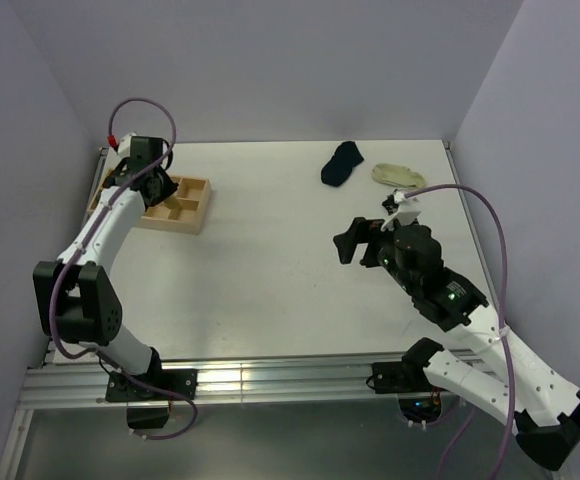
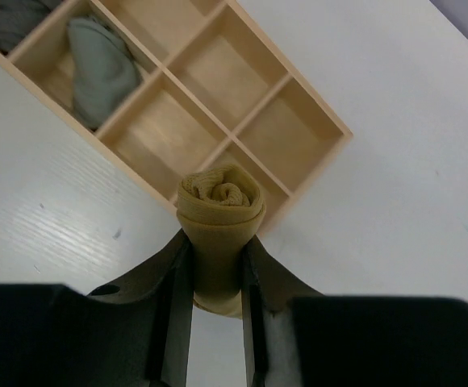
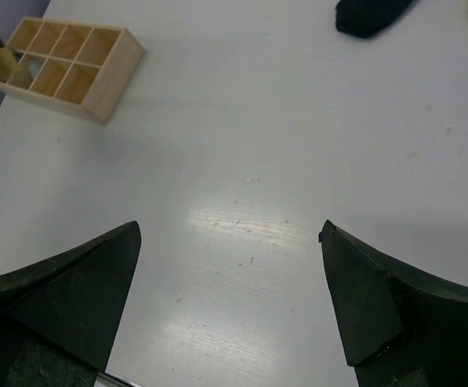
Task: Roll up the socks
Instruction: Place the sock in the storage box.
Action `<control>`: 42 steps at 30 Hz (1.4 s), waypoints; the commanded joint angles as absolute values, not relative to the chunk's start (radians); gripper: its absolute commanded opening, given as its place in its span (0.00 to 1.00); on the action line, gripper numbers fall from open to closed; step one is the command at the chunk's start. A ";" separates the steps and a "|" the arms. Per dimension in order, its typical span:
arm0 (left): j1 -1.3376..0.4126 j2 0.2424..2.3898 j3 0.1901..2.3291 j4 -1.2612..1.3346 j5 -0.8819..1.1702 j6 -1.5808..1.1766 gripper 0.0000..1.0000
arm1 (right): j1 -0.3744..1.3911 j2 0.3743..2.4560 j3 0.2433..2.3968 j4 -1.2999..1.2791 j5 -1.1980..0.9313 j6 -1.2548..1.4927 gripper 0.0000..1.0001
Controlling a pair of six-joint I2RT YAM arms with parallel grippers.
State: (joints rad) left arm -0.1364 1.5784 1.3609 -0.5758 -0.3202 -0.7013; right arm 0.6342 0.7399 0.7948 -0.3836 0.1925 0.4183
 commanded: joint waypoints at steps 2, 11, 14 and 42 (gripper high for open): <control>-0.055 1.675 1.427 -0.513 -0.285 -0.586 0.00 | 0.626 0.703 0.831 -0.474 0.340 0.391 1.00; -0.003 1.831 1.460 -0.368 -0.298 -0.526 0.00 | 0.620 0.732 0.833 -0.531 0.380 0.393 1.00; 0.024 1.874 1.460 -0.348 -0.279 -0.526 0.01 | 0.615 0.752 0.839 -0.535 0.384 0.388 1.00; 0.060 2.207 1.718 -0.693 -0.135 -0.506 0.00 | 0.568 0.784 0.847 -0.502 0.406 0.370 0.99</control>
State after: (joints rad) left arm 0.0528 2.1494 1.6543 -0.6273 -0.1753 -0.5289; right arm 0.5770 0.7963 0.8017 -0.5285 0.3771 0.3763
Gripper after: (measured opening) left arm 0.292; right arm 0.993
